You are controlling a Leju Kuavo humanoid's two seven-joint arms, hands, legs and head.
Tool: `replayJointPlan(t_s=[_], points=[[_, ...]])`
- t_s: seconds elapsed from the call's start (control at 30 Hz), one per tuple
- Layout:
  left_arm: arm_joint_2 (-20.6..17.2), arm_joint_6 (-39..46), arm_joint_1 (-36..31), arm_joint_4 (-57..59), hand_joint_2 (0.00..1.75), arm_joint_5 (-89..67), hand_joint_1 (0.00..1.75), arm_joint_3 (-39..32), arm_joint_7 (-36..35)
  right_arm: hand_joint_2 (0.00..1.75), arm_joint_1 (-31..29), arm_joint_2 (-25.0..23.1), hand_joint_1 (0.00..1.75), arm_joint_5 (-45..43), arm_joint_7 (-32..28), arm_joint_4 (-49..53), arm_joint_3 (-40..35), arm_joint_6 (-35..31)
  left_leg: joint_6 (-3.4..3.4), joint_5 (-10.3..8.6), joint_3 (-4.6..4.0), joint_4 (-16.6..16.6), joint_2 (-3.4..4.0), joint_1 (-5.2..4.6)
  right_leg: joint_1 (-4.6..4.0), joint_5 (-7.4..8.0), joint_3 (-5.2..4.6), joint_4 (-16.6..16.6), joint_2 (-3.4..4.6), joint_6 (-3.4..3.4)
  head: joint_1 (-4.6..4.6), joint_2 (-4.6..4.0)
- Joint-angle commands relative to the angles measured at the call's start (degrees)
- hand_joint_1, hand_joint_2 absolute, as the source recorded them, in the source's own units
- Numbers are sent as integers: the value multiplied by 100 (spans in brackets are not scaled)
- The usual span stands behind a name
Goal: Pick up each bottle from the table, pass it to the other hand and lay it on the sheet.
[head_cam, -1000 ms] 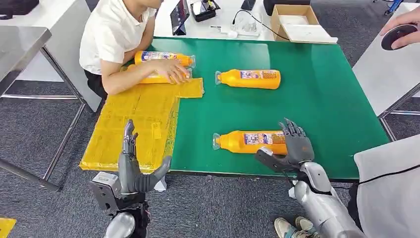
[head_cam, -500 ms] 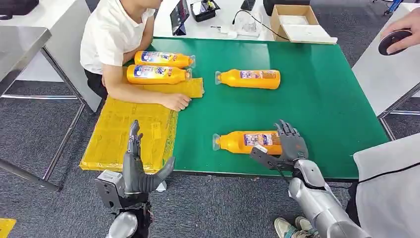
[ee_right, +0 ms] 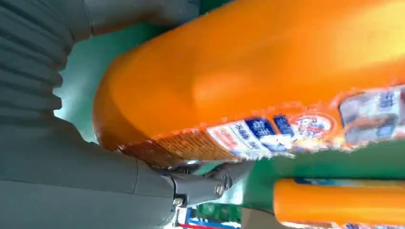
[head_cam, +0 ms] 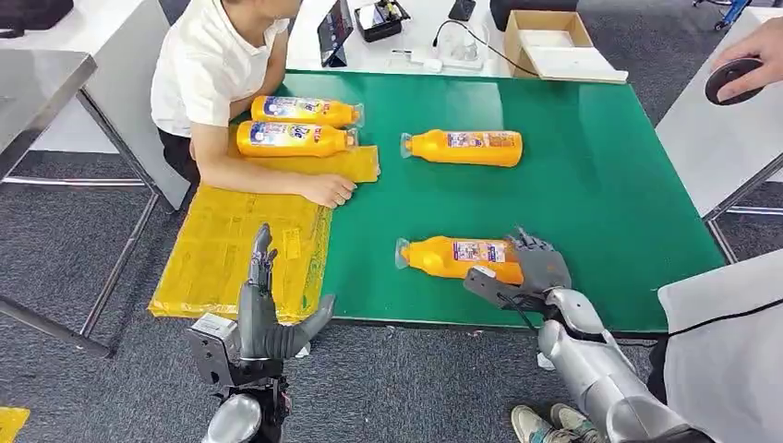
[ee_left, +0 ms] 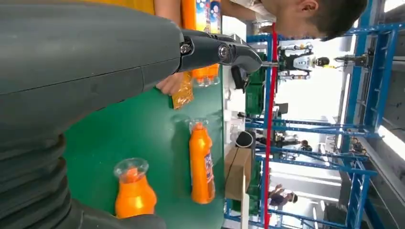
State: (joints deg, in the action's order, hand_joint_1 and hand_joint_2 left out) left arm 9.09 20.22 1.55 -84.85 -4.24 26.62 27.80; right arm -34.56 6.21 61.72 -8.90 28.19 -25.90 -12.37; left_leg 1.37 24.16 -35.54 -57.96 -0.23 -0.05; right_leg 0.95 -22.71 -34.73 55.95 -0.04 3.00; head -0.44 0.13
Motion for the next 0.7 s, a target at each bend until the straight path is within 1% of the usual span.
replayJointPlan(t_s=[0.03,0.07,0.17,0.23,0.27,0.3,0.37,0.53,0.57,0.6,0.67,0.7], points=[[-148,-4,-199,342,175,5,0,143,-34,175,-74,-77,175,-10,-11,-513,-174,106,-6,3,20,8,-4,4,-4,-5,21,-7,-5,-9,0,0],[-148,-4,-199,342,175,5,0,143,-34,175,-74,-77,175,-10,-11,-513,-174,106,-9,8,31,8,-4,5,-6,-10,32,-7,-6,-13,2,0],[-148,-4,-199,342,175,5,0,143,-34,175,-74,-77,175,-10,-11,-513,-174,106,-6,4,22,6,-4,3,-4,-6,22,-5,-6,-8,2,0],[-148,-4,-199,342,175,5,0,143,-34,175,-74,-77,175,-10,-11,-513,-174,106,-12,11,45,11,-5,6,-7,-14,46,-10,-8,-17,2,0],[-148,-4,-199,342,175,5,0,143,-34,175,-74,-77,175,-10,-11,-513,-174,106,-6,3,22,7,-3,3,-4,-5,22,-6,-5,-8,2,0],[-148,-4,-199,342,175,5,0,143,-34,175,-74,-77,175,-10,-11,-513,-174,106,-9,7,34,9,-4,5,-6,-9,35,-9,-6,-13,2,0],[-148,-4,-199,342,175,5,0,143,-34,175,-74,-77,175,-10,-11,-513,-174,106,-5,3,21,6,-4,3,-3,-5,22,-6,-5,-8,2,0],[-159,-12,-237,352,175,2,0,160,-32,175,-105,-82,175,-73,-15,-554,-169,269,-16,15,53,10,-3,7,-9,-18,52,-6,-6,-23,2,0],[-163,-14,-245,359,175,2,0,167,-32,175,-110,-76,175,-90,189,-589,-151,320,-8,4,25,8,-4,5,-5,-6,27,-8,-6,-11,2,0],[-164,-14,-246,359,175,2,0,167,-32,175,-116,-76,175,-51,268,-604,-178,312,-10,8,37,10,-5,5,-6,-10,39,-9,-7,-15,2,0],[-162,-36,-268,412,175,10,0,174,-54,175,-114,-86,175,-168,359,-686,-79,436,-7,4,29,9,-5,4,-4,-6,29,-8,-6,-10,2,0],[-158,-35,-265,425,175,9,0,174,-55,175,-113,-85,175,-186,382,-704,-63,455,-10,8,37,9,-8,6,-7,-10,40,-9,-10,-14,2,0]])
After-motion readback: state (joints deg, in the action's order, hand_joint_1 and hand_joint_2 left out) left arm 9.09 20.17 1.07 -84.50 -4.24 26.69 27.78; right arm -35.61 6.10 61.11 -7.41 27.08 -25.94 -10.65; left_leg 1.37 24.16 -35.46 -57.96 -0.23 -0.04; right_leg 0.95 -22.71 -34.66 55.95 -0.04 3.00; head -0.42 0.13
